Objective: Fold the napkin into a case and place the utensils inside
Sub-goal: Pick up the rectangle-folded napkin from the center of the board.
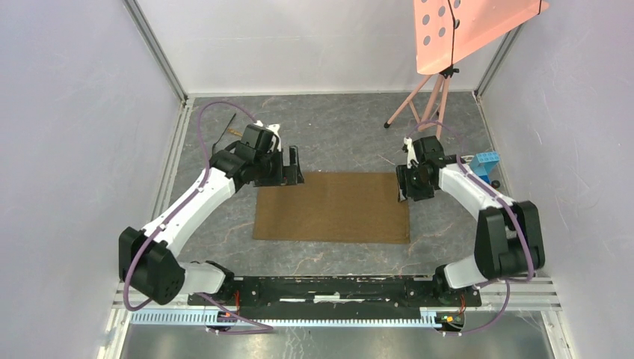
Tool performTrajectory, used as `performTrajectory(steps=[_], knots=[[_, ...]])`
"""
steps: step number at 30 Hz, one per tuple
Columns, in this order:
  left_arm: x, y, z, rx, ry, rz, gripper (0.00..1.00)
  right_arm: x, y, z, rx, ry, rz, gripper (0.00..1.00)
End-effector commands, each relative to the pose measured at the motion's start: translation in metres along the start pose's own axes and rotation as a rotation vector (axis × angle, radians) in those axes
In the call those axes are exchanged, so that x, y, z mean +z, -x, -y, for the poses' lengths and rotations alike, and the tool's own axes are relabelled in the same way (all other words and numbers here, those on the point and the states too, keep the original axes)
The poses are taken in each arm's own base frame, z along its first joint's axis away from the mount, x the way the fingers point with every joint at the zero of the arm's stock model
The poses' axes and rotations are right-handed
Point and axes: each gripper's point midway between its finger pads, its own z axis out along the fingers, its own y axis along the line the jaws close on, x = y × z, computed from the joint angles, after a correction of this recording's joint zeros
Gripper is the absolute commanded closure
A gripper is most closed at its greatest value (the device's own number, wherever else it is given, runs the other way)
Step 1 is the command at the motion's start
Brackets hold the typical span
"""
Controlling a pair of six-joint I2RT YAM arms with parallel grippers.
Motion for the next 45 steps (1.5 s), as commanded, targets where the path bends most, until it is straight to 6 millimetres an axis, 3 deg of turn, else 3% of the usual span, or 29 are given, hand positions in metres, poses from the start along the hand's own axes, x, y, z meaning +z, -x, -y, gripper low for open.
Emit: performTrajectory(steps=[1,5,15,18,21,24,27,32,39,45], knots=[[-0.014,0.007,0.006,0.169,0.001,0.086,0.0,0.001,-0.013,0.004,-0.037,-0.01,-0.165,0.47],[-0.012,-0.002,0.0,0.199,0.005,0.09,0.0,0.005,-0.017,0.001,-0.017,-0.038,-0.224,0.52],[-0.026,-0.003,0.004,0.233,-0.038,0.134,0.0,0.027,-0.027,-0.018,-0.024,-0.09,-0.281,0.45],[-0.029,-0.004,0.005,0.234,-0.043,0.141,0.0,0.033,-0.031,-0.013,-0.029,-0.134,-0.29,0.45],[-0.029,-0.005,0.006,0.238,-0.045,0.142,0.0,0.029,-0.025,-0.017,-0.032,-0.133,-0.266,0.45],[-0.03,-0.005,0.008,0.242,-0.05,0.144,0.0,0.013,-0.007,-0.023,-0.035,-0.121,-0.204,0.43],[-0.031,-0.006,0.008,0.244,-0.052,0.144,0.0,0.001,0.004,-0.018,-0.036,-0.144,-0.157,0.4],[-0.03,-0.006,0.011,0.244,-0.062,0.143,0.0,0.015,-0.01,-0.009,-0.032,-0.141,-0.217,0.42],[-0.029,-0.006,0.008,0.243,-0.052,0.139,0.0,0.031,-0.014,-0.002,-0.037,-0.159,-0.244,0.42],[-0.028,-0.006,0.006,0.243,-0.042,0.139,0.0,0.05,-0.037,-0.004,-0.016,-0.125,-0.25,0.45]])
